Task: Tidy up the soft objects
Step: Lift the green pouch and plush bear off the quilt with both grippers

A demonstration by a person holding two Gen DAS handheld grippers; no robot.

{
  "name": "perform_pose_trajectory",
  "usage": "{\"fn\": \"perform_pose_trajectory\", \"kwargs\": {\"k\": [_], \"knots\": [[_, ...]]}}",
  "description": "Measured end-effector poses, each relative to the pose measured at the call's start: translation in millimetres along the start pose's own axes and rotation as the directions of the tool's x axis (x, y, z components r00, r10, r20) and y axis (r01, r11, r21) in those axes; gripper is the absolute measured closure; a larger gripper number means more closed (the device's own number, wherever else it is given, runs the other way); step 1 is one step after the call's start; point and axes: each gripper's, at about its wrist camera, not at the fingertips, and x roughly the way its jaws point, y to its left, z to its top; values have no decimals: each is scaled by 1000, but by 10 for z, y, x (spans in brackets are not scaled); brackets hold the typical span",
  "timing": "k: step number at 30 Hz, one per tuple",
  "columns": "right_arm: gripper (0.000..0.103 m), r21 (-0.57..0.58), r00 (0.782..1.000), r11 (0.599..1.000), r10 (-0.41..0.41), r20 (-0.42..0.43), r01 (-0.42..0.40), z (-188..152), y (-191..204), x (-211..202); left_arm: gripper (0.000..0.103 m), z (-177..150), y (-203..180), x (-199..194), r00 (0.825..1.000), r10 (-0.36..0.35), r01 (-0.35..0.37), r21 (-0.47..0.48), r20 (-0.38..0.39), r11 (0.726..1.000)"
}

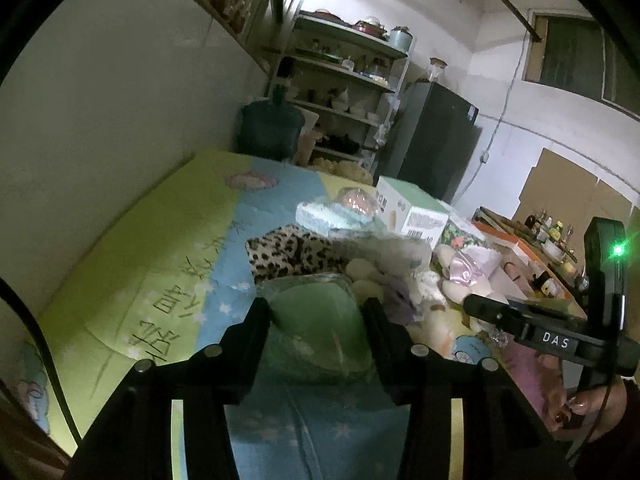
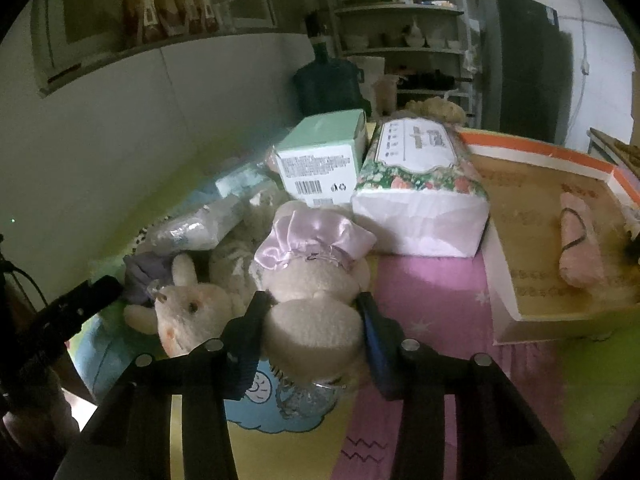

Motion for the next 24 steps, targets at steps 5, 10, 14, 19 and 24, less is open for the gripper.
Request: {"fn": "perform_pose_trajectory", "kwargs": {"k": [5, 10, 14, 19, 24], "knots": [[57, -6, 1000, 1000, 9, 30, -9, -5, 2, -143, 54, 32, -28, -48, 1000, 10, -10, 18, 8, 1000], [57, -18, 999, 1000, 17, 28, -16, -44, 20, -199, 53, -17, 41, 40, 998, 32, -33, -16, -49, 999], [57, -19, 1000, 1000, 18, 18, -18, -60, 13, -202, 51, -90, 172, 101, 994, 8, -18, -84, -112, 996], [57, -18, 1000, 1000, 18, 19, -17, -57, 11, -201, 52, -130, 157, 20, 995, 3, -9, -58, -103, 998], [56, -13, 1000, 1000, 20, 14, -20, -29, 16, -175, 51, -152, 128, -8, 995, 3, -5, -17, -104, 1000]]}}
